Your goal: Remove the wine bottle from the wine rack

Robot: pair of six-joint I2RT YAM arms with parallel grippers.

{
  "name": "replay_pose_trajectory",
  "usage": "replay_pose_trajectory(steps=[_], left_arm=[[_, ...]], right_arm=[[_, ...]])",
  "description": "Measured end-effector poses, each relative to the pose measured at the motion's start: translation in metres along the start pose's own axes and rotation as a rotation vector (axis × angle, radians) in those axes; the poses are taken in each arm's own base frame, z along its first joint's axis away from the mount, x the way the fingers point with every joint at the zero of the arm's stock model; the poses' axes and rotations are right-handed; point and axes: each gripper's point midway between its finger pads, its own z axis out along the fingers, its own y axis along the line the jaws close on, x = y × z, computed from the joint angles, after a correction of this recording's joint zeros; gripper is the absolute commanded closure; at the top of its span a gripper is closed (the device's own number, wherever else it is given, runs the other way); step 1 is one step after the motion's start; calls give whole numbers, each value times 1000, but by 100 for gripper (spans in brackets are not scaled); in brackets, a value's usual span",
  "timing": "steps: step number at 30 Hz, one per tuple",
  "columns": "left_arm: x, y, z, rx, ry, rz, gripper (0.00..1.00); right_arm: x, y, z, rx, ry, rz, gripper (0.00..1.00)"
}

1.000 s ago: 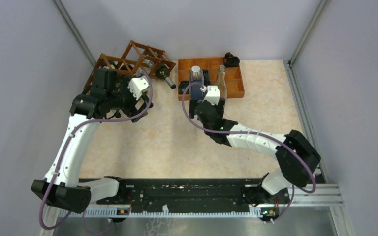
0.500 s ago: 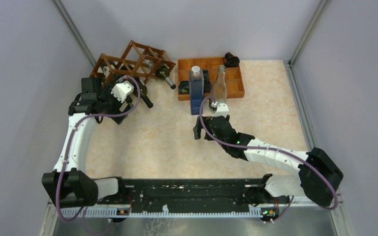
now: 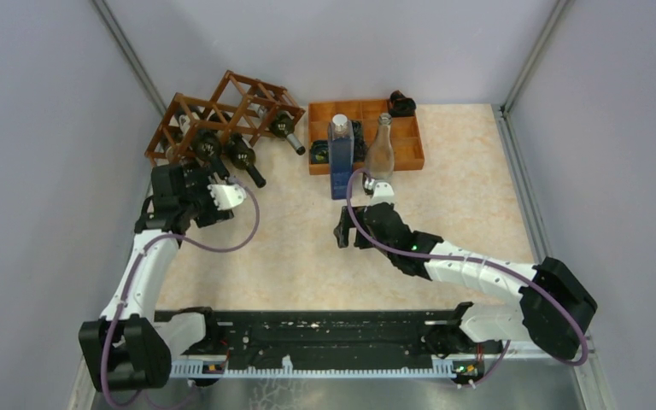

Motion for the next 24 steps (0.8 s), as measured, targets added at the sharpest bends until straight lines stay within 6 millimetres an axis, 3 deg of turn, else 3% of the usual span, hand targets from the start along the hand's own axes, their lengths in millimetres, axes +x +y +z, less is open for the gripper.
replay_pose_trajectory(steps=[6, 14, 24], left_arm=[[-6, 7, 7, -79, -58, 275, 7], [-6, 21, 25, -177, -63, 477, 14], [6, 26, 51, -183, -16, 571, 30]], right_arm=[[2, 4, -1, -13, 7, -6, 14], [2, 8, -3, -35, 9, -11, 14], [0, 12, -7, -57, 11, -8, 14]])
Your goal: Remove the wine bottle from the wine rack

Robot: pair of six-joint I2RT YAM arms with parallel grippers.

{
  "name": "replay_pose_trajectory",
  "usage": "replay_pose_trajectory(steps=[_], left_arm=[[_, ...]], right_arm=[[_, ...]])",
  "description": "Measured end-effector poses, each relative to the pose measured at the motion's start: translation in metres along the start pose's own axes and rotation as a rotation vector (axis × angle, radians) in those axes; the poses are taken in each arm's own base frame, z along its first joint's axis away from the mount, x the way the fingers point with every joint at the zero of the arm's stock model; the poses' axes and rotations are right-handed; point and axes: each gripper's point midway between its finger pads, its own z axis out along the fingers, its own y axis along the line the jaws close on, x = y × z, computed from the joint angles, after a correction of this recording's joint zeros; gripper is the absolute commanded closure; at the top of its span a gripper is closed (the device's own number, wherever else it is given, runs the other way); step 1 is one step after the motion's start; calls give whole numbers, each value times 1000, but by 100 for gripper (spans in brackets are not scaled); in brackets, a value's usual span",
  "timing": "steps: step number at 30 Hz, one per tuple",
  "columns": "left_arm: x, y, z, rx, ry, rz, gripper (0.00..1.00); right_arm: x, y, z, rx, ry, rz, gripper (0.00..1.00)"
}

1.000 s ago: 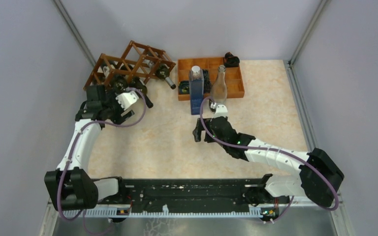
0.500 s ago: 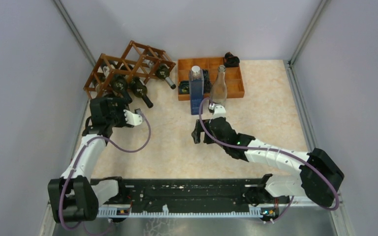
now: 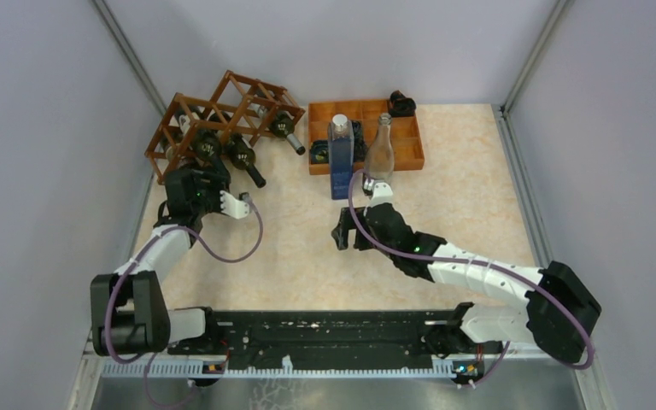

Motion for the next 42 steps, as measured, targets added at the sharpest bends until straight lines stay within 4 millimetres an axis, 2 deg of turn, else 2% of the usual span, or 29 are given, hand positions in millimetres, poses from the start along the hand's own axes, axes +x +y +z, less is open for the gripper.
replay_pose_trajectory(steps=[8, 20, 26, 29, 32, 33, 38, 42], left_arm=[[14, 4, 13, 16, 48, -1, 33], [21, 5, 30, 44, 57, 8, 52], [25, 5, 37, 58, 62, 17, 71], [25, 3, 40, 66, 60, 23, 82], [24, 0, 41, 74, 56, 29, 98], [24, 0, 41, 75, 56, 32, 100], [23, 1, 40, 79, 55, 40, 100], [19, 7, 27, 65, 48, 53, 100]], right_arm=[[-4, 2, -6, -10, -11, 2, 14], [-3, 1, -6, -6, -7, 1, 14], [-3, 1, -6, -7, -6, 2, 14], [-3, 2, -6, -9, -6, 2, 14], [-3, 2, -6, -9, -5, 3, 14], [-3, 2, -6, -10, -5, 3, 14], [0, 0, -6, -9, 2, 1, 14], [1, 1, -6, -12, 4, 1, 14]])
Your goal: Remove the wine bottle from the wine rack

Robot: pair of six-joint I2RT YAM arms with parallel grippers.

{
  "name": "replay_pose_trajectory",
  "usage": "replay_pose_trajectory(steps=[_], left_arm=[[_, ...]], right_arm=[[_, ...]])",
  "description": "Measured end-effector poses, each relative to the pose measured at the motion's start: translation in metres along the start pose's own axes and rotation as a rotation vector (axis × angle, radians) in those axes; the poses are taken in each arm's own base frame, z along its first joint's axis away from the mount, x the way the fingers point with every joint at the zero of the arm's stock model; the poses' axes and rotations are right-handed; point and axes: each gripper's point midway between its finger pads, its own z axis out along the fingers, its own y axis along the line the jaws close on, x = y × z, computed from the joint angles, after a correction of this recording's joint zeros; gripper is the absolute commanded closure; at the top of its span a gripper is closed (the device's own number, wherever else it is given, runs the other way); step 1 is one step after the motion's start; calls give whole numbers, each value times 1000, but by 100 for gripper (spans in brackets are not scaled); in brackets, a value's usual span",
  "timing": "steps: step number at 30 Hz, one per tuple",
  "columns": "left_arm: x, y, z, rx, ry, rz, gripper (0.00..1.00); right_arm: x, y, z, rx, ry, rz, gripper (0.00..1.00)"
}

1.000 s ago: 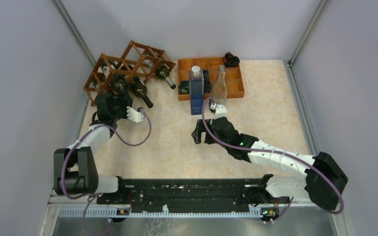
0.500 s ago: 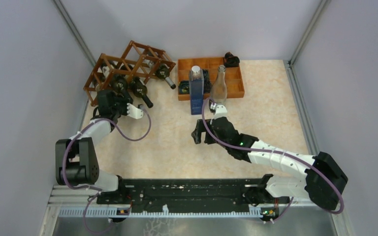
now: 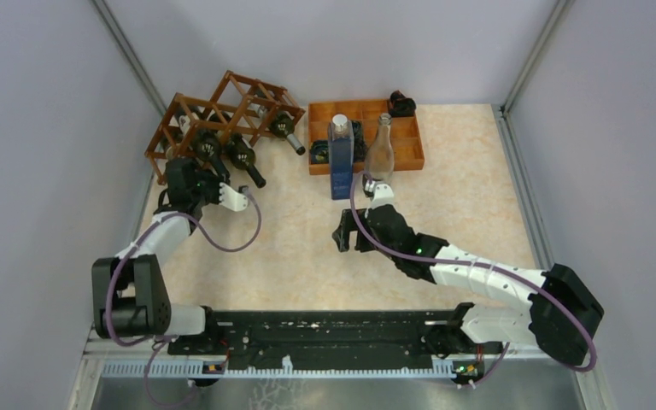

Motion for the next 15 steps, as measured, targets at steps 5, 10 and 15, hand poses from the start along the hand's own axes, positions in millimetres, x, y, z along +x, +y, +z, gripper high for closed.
replay_pose_trajectory(steps=[5, 10, 15], left_arm=[[-11, 8, -26, -23, -33, 23, 100], [-14, -1, -29, 11, -42, 29, 86], [-12, -22, -17, 83, -33, 14, 25]], right_arm=[[3, 0, 0, -7, 3, 3, 14], [5, 0, 1, -13, 6, 9, 14], [2, 2, -1, -19, -1, 14, 14]])
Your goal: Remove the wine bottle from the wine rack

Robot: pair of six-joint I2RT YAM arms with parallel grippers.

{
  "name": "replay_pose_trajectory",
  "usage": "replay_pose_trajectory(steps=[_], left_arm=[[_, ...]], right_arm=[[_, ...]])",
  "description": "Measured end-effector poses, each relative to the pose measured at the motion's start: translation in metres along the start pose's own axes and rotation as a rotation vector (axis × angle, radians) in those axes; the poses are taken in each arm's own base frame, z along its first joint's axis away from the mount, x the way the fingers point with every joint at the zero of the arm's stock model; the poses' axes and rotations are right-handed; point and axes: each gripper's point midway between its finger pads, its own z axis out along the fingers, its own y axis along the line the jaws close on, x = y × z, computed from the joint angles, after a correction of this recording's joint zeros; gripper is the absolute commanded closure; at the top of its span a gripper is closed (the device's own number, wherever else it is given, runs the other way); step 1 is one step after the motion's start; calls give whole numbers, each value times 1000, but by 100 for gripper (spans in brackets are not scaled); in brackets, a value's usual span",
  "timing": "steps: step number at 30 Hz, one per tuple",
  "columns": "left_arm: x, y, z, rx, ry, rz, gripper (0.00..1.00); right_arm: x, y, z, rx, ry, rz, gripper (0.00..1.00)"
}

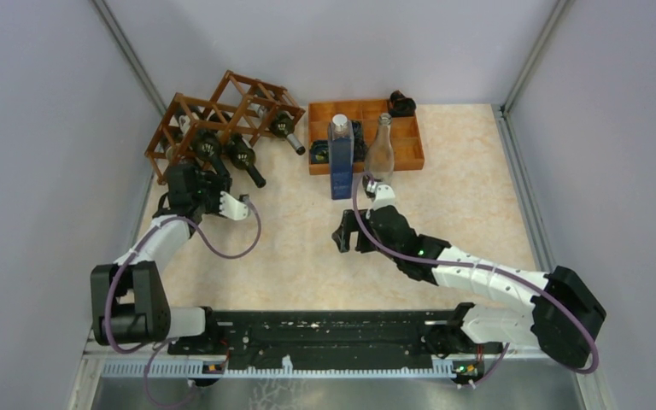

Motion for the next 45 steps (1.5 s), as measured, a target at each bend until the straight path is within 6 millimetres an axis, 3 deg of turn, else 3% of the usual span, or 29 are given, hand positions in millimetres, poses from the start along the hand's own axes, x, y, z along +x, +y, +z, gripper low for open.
replay_pose_trajectory(steps=[6, 13, 17, 22, 26, 37, 45], left_arm=[[1, 0, 1, 5, 3, -22, 23], [-3, 11, -14, -29, -11, -21, 21], [0, 14, -8, -17, -16, -69, 20], [9, 32, 2, -24, -16, -137, 18], [9, 31, 10, -21, -25, -153, 19], [25, 50, 28, -71, 0, -101, 34], [19, 54, 31, -127, -17, 21, 40]], right_arm=[[-3, 1, -5, -10, -14, 4, 14], [-2, 2, -5, -17, -11, 11, 14], [-2, 4, -5, -25, -10, 12, 14], [-2, 4, -5, -28, -8, 12, 14], [2, 2, -4, -24, 0, 11, 14], [7, 0, -1, -20, 12, 8, 14], [14, -1, 4, -13, 37, 3, 14]])
